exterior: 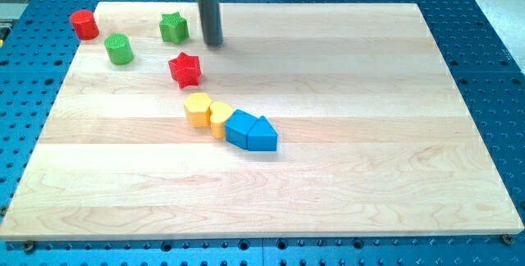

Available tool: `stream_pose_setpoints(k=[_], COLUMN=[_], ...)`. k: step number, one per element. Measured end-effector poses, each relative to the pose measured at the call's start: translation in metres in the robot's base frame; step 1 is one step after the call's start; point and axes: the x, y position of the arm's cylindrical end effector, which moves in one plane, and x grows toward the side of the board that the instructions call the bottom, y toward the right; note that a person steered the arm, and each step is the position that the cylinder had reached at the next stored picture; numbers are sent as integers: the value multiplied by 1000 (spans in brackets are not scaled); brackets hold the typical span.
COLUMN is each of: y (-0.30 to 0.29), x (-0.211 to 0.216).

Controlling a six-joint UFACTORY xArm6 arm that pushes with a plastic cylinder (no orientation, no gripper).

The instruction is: Push the green star into the green circle

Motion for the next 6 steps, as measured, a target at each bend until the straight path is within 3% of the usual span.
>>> stream_pose_setpoints(k=[1,3,4,5,6], y=[-41,-84,-93,-87,-118], x=[-20,38,36,-22,-52])
